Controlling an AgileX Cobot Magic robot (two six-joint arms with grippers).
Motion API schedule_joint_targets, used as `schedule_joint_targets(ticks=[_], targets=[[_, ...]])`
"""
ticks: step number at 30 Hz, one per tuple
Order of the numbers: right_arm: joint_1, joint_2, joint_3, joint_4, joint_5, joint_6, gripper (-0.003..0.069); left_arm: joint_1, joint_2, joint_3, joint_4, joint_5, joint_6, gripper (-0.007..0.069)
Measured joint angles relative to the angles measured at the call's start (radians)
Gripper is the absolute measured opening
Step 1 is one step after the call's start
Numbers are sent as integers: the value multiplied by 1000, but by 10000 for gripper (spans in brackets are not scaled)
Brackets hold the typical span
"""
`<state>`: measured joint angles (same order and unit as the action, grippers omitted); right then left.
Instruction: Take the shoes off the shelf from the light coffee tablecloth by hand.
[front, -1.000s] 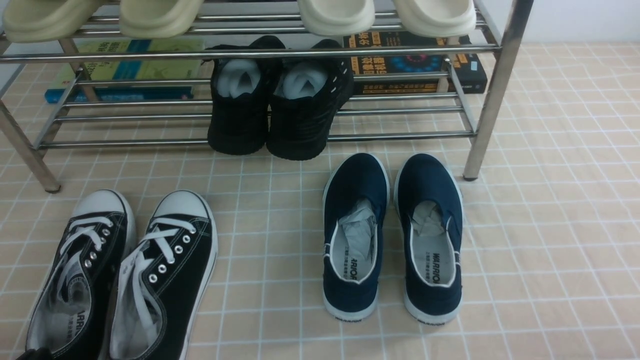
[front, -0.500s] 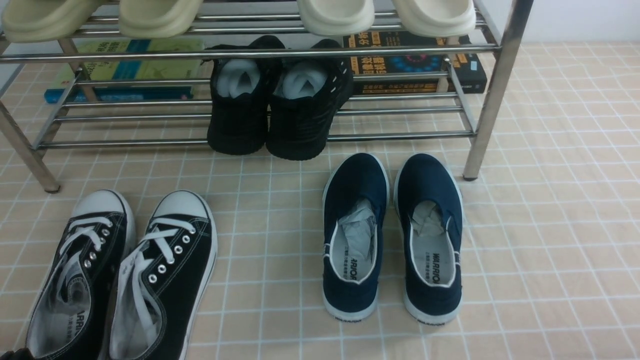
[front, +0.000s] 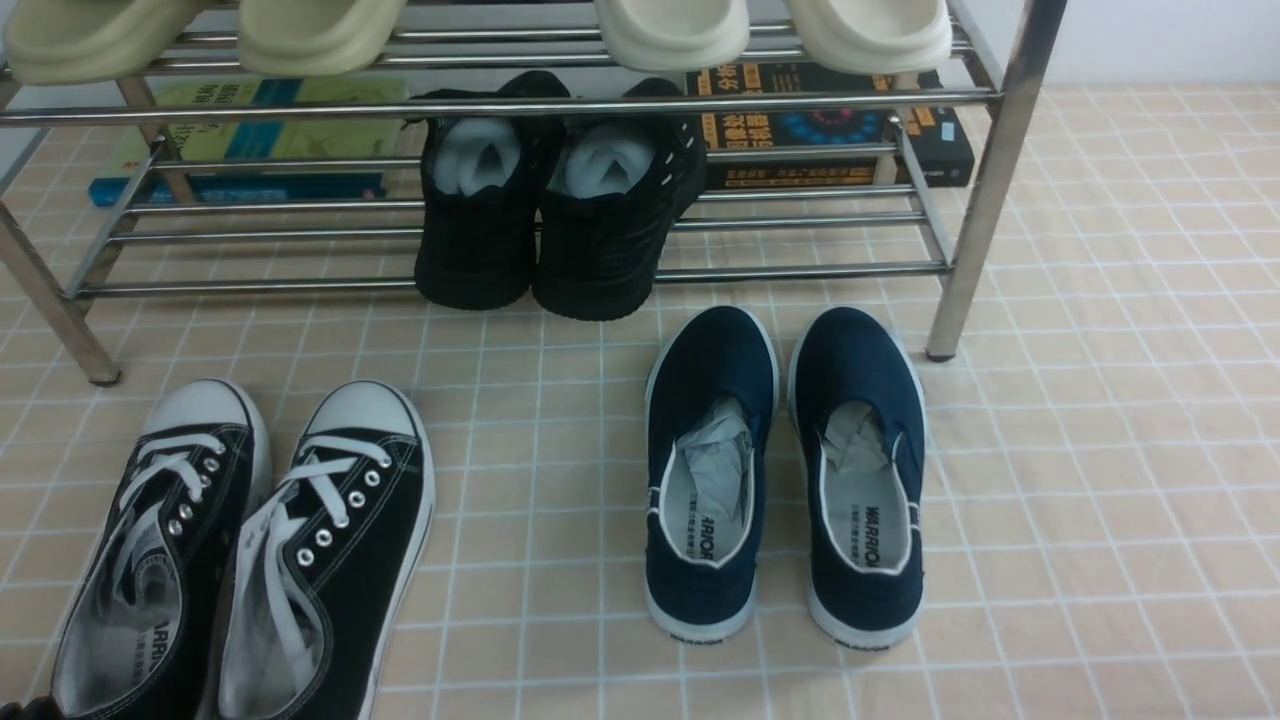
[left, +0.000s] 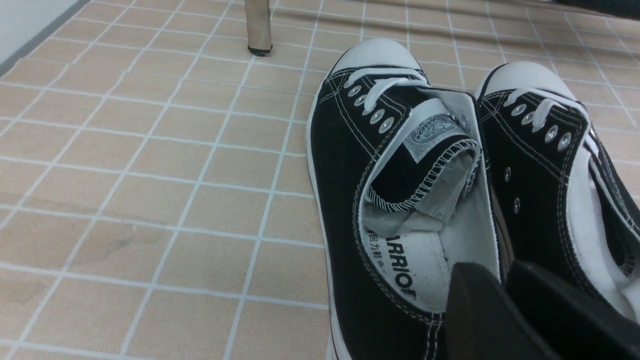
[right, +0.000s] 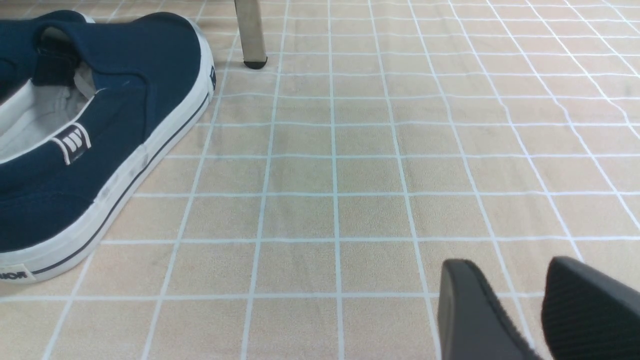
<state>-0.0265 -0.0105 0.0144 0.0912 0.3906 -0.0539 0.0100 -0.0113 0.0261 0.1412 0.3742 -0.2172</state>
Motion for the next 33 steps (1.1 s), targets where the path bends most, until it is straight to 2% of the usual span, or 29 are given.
schedule_joint_targets(ticks=[33], targets=[[0,0,0,0,0,1,240,0,0,-1,7,3,-2,135]])
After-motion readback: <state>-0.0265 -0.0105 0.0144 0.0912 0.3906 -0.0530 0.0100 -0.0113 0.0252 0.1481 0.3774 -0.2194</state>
